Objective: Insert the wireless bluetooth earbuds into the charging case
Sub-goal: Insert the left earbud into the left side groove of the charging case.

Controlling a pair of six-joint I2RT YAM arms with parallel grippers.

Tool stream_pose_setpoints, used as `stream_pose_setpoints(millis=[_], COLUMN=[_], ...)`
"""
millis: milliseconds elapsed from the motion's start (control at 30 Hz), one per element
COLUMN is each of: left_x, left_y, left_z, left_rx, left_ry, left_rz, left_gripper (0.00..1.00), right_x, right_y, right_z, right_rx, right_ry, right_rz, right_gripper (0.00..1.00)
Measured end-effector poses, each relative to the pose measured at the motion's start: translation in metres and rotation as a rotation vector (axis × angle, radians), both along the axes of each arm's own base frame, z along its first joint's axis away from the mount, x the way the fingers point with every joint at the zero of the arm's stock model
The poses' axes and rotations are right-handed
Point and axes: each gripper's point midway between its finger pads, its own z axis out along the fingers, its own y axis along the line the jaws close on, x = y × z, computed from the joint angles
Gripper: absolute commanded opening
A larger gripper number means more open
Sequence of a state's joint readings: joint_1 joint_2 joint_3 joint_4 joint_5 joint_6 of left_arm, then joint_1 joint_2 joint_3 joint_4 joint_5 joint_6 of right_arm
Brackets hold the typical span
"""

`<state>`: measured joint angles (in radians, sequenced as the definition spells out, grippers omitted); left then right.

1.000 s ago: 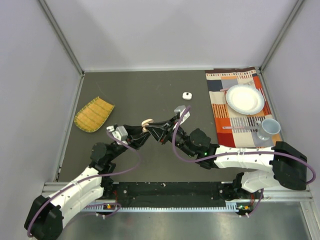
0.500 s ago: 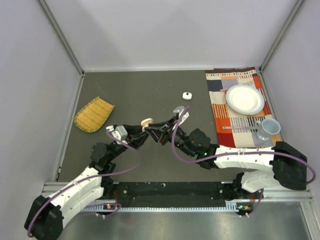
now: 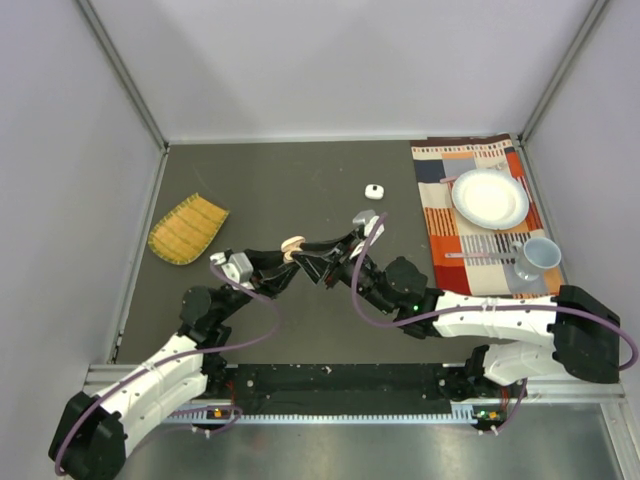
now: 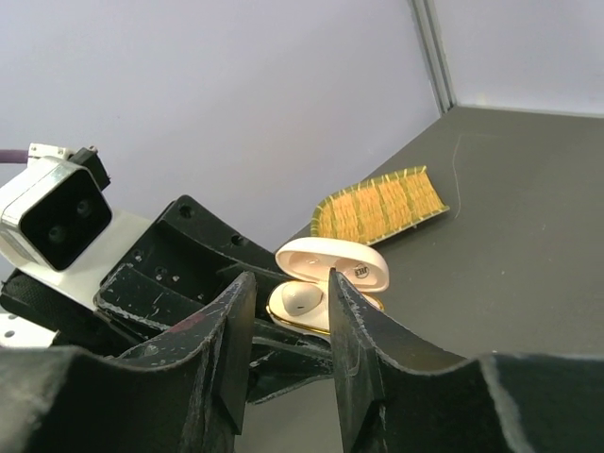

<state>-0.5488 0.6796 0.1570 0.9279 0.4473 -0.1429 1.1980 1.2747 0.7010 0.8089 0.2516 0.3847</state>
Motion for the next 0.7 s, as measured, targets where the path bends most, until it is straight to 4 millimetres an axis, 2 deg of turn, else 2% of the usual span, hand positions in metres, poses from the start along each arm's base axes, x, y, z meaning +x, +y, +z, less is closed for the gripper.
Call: stream_pose_setpoints(millis=[300,433,633,667,700], left_x=[-0.002,-0.002,-0.002,-0.002,-0.002], left_y=[0.001,0.001,0.0,0.0,0.0], left_z=[0.004,0.004,0.004,0.004,0.004], left_rx=[-0.009,-0.009,-0.008,-0.009,-0.01], left_ry=[-0.014,-0.014,-0.013,-0.01,-0.009], left_rz=[0.0,-0.001,-0.005,-0.005,-0.006], left_gripper=[0.0,0.0,0.0,0.0,0.0], right_x=[0.006,0.01,0.016,0.017,0.02], right_y=[-0.008,-0.019,-0.038,-0.043,-0.047], right_z=[0.005,0.007,0.022,0.022,0.022], right_rx=[0.02,0.035,0.081,0.086,0.085], right_ry=[-0.006,-0.009,0.009,0.025,0.042], right_rz=[-0.047,-0.093,-0.16,-0.179,-0.2], right_gripper=[0.39,0.46,0.78,0.87,0.9])
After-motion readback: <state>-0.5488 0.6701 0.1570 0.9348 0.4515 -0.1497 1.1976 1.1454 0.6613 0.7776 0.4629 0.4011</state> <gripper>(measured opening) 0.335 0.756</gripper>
